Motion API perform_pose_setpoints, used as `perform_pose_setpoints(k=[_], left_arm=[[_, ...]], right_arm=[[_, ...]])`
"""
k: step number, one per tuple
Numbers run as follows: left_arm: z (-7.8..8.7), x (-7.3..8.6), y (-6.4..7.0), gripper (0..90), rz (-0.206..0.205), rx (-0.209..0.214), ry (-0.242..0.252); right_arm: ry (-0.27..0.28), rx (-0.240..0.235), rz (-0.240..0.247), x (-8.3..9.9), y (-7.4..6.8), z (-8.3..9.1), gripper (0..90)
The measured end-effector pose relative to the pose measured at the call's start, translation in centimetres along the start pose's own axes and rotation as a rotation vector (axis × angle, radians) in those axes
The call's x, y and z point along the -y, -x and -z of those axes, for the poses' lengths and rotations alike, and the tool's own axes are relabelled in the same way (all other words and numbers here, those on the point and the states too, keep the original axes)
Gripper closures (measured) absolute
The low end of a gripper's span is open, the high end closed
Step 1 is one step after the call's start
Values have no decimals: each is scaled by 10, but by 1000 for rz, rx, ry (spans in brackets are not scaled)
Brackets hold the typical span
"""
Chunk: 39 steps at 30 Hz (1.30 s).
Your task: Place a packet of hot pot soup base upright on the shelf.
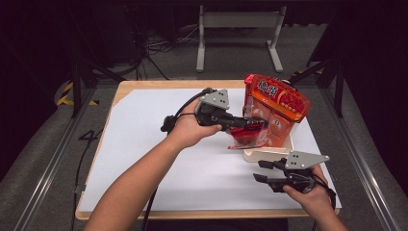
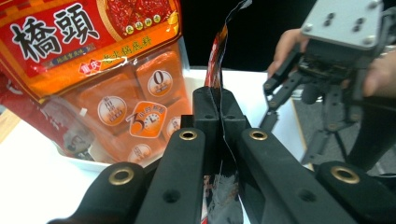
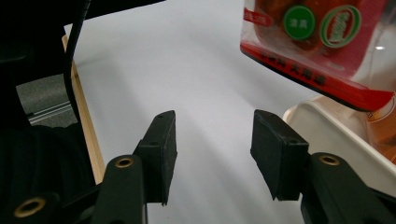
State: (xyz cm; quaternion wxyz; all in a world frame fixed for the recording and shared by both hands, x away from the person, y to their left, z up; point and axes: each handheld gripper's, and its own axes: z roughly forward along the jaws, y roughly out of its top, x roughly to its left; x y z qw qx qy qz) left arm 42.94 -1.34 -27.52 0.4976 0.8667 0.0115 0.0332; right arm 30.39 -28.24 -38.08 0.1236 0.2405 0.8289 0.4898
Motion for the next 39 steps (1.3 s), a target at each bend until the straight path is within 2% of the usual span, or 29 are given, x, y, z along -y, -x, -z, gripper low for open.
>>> perform_pose_setpoints(k=[2, 6, 10, 13, 22, 31, 39], left_arm=[[-6, -2, -2, 899, -12, 0, -20], [-13, -5, -5, 899, -19, 15, -21], [-24, -7, -9, 898, -27, 59, -27], [-29, -7, -11, 898, -31, 71, -29], [-39, -7, -14, 897, -19, 80, -29], [-53, -10, -13, 897, -26, 103, -35], [-64, -11, -14, 896, -22, 100, -27]], right_arm=[[3, 0, 0, 0, 0, 1, 507], [6, -3, 1, 0, 0, 2, 506], [10, -4, 0, 0, 0, 3, 503], [12, -5, 0, 0, 0, 4, 501], [17, -7, 4, -1, -1, 4, 498], [19, -14, 9, -1, -2, 3, 494], [18, -19, 9, 0, -2, 3, 493]])
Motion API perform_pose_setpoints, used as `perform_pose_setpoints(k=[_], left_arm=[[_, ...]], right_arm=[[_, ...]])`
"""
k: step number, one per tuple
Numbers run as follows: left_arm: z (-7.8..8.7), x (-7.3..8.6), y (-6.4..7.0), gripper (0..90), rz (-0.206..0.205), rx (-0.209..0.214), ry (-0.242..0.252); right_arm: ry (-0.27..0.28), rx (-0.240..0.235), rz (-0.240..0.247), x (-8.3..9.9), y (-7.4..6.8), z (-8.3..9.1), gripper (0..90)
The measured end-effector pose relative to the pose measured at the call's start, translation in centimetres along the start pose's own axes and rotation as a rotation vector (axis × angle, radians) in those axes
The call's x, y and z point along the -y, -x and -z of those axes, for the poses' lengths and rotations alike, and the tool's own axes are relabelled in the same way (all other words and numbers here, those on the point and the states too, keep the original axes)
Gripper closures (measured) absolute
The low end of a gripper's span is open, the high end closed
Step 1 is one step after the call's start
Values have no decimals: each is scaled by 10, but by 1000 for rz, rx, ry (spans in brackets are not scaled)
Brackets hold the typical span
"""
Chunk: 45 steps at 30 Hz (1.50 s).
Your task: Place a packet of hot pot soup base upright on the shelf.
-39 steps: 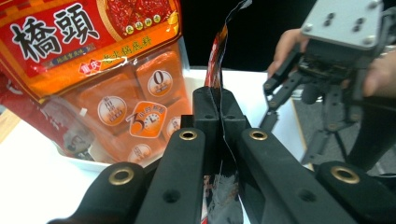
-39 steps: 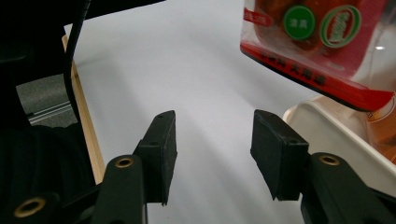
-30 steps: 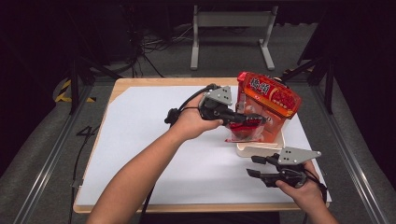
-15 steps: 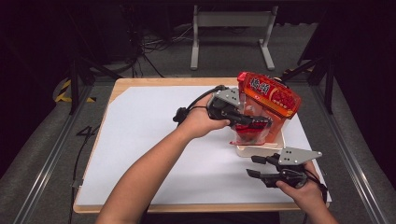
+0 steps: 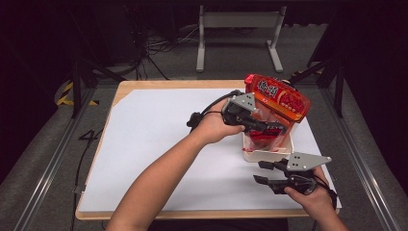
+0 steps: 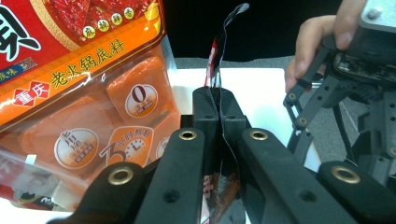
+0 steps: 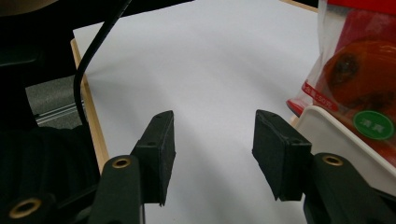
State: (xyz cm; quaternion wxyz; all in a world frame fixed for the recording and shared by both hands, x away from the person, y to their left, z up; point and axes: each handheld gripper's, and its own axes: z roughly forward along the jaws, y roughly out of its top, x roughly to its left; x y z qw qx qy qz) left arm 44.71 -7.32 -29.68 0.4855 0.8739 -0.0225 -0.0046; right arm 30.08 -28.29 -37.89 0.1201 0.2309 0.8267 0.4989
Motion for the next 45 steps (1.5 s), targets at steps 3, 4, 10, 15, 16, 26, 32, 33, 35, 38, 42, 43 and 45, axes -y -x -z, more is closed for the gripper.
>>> perform_pose_setpoints(k=[3, 4, 10, 15, 16, 26, 32, 33, 35, 38, 42, 43, 45], left_arm=[[-6, 1, -1, 895, 1, -3, -5], [-7, 2, -2, 895, 1, -4, -3], [-13, 1, -3, 896, 10, -4, 19], [-20, -3, 2, 897, -8, 1, 26], [-21, -3, 2, 897, -7, 2, 26], [-34, 7, -3, 896, 15, -6, -2], [-39, 12, -6, 890, 29, -6, -1], [-39, 12, -5, 890, 35, -4, -6], [-40, 13, -5, 879, 42, 1, -3], [-38, 13, -5, 739, 70, 0, 54], [-35, 12, -3, 599, 72, -19, 69], [-34, 12, -3, 578, 75, -23, 70], [-33, 13, -3, 524, 75, -26, 75]], right_arm=[[-1, -4, 2, 0, 0, 0, 493], [-2, -4, 3, 0, 0, -1, 493], [-2, -5, 0, 0, 0, 0, 492], [-2, -8, 1, 0, 0, -1, 491], [-1, -6, 1, 0, 0, -1, 491], [-2, -9, 3, 0, 0, -1, 487], [-2, -12, 2, 0, 0, -2, 485], [-3, -13, 2, 0, 1, -2, 484], [-2, -12, 2, 0, 1, -2, 483], [-1, -17, 3, -1, 1, -3, 483], [-5, -25, 5, -2, 1, -6, 482], [-3, -28, 5, -2, 1, -7, 481], [-4, -30, 7, -2, 1, -8, 480]])
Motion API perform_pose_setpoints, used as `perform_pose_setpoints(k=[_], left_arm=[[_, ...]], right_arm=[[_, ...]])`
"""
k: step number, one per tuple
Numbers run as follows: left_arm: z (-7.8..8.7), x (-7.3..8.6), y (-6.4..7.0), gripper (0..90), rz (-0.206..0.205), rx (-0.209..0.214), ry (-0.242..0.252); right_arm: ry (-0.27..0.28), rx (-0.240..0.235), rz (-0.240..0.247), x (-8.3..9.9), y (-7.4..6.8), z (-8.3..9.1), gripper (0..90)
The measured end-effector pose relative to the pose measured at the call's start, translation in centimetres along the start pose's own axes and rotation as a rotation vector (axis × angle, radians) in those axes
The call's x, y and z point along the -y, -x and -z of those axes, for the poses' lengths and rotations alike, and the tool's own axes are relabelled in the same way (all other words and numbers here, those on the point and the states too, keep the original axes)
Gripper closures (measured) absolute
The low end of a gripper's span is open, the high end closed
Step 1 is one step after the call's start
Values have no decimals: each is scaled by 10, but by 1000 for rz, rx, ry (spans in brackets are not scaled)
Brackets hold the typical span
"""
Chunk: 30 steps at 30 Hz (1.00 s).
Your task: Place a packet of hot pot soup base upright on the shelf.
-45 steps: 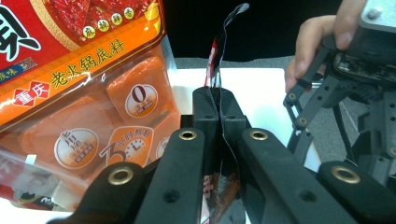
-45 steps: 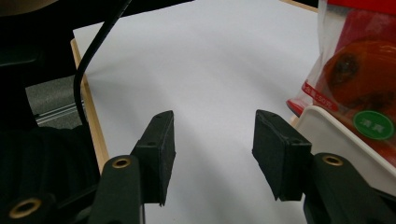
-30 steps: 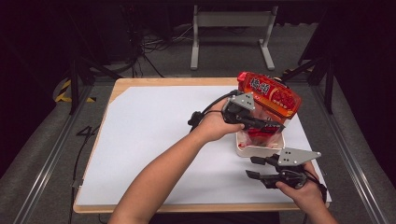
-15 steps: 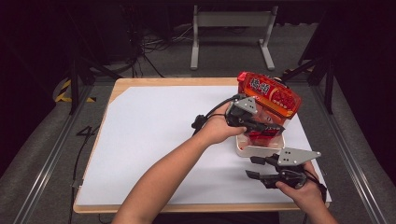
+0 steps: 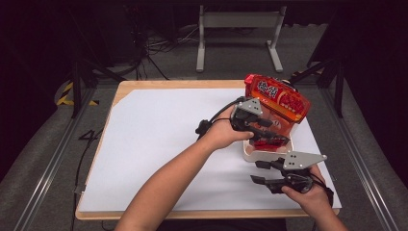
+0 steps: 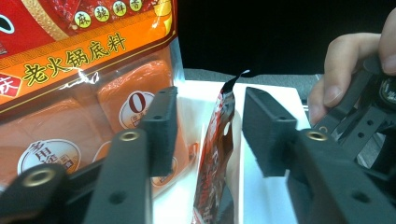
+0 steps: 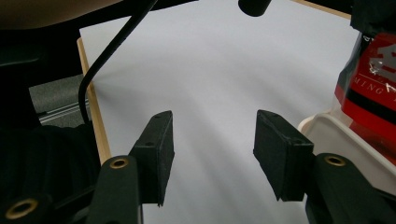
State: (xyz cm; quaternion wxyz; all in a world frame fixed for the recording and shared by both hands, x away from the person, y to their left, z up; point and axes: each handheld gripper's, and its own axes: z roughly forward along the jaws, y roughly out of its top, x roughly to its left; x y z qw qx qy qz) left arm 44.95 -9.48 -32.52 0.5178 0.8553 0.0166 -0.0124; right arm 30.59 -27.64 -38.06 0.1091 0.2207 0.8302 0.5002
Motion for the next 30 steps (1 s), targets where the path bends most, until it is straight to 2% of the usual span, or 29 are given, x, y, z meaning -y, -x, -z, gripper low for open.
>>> perform_pose_setpoints(k=[5, 11, 14, 15, 17, 20, 23, 26, 27, 30], left_arm=[[5, 2, 2, 373, 15, -15, 26], [24, 6, 11, 286, 20, -55, 43], [42, 13, 16, 267, 35, -94, 68], [49, 16, 18, 265, 52, -104, 77], [62, 23, 23, 260, 60, -134, 78], [81, 35, 30, 243, 64, -172, 35], [98, 47, 36, 228, 96, -189, 51], [108, 54, 41, 222, 103, -206, 55], [117, 61, 46, 222, 104, -230, 55], [126, 69, 52, 220, 111, -253, 61]], right_arm=[[0, 0, 3, 0, 1, -1, 477], [7, 4, 3, -1, 3, -2, 465], [13, 15, 2, -2, 3, 0, 447], [19, 19, 1, -2, 3, 1, 442], [30, 30, -2, -4, 5, 2, 435], [41, 44, -7, -5, 9, 4, 426], [50, 62, -11, -5, 12, 7, 414], [58, 71, -14, -5, 12, 9, 403], [66, 83, -16, -4, 14, 11, 399], [77, 96, -25, -4, 16, 14, 389]])
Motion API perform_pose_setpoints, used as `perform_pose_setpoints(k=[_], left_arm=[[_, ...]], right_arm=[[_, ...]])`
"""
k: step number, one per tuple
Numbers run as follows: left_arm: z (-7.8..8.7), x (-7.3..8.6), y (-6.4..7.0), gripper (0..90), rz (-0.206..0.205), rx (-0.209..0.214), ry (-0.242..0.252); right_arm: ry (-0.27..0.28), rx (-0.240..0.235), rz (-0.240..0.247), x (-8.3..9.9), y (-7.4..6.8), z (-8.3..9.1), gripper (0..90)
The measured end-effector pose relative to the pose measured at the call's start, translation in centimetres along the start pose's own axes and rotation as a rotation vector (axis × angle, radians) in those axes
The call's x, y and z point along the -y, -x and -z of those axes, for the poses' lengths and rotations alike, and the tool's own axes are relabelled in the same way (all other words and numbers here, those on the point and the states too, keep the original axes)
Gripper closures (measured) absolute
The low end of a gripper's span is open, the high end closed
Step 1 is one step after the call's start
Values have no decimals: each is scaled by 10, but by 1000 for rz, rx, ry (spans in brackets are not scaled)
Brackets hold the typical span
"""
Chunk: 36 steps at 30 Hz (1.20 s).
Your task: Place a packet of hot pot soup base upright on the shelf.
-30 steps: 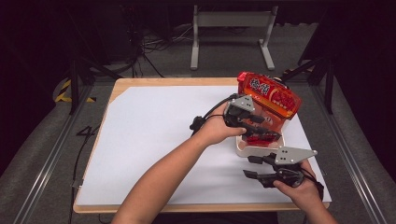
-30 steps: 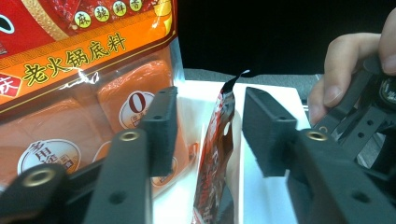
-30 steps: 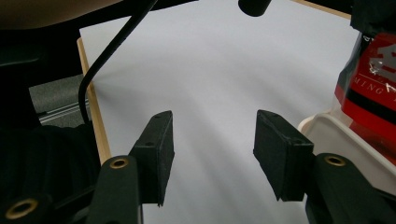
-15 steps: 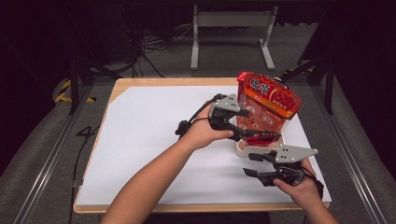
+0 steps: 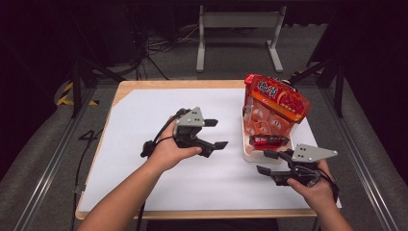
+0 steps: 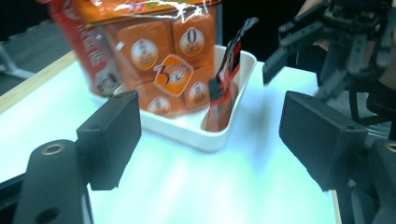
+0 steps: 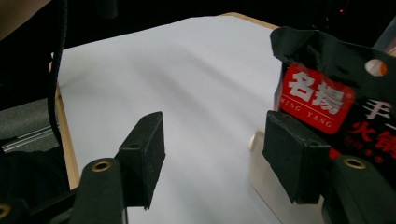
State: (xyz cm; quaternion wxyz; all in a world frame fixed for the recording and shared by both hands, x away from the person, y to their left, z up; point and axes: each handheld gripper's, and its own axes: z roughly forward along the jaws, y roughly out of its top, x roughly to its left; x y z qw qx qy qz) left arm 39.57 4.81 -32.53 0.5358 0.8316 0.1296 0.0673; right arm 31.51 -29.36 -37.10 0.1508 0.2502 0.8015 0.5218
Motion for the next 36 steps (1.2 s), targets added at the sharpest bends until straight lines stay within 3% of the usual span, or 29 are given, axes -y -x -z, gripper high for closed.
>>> perform_pose_setpoints(k=[1, 6, 13, 15, 17, 19, 22, 26, 31, 33, 36], left_arm=[[12, 8, 3, 219, -6, -37, 8], [34, 25, 9, 216, 11, -67, 25], [66, 67, 17, 191, 66, -108, 23], [73, 77, 19, 189, 70, -135, 20], [83, 91, 22, 189, 69, -197, 28], [89, 100, 25, 188, 79, -219, 51], [97, 112, 27, 189, 101, -226, 62], [106, 128, 25, 180, 163, -213, 82], [106, 141, 19, 147, 230, -217, 81], [104, 144, 18, 145, 239, -220, 78], [104, 144, 19, 141, 221, -231, 69]], right_arm=[[2, 5, -2, 0, 1, 1, 387], [10, 19, -12, 1, 4, 4, 382], [14, 31, -23, 4, 6, 5, 376], [13, 32, -25, 5, 7, 5, 375], [12, 36, -29, 6, 8, 5, 372], [11, 37, -30, 8, 9, 6, 369], [9, 43, -36, 12, 10, 6, 368], [4, 56, -37, 16, 11, 6, 358], [0, 71, -23, 17, 11, 7, 354], [-3, 72, -16, 17, 11, 6, 354], [-1, 70, -15, 18, 11, 6, 354]])
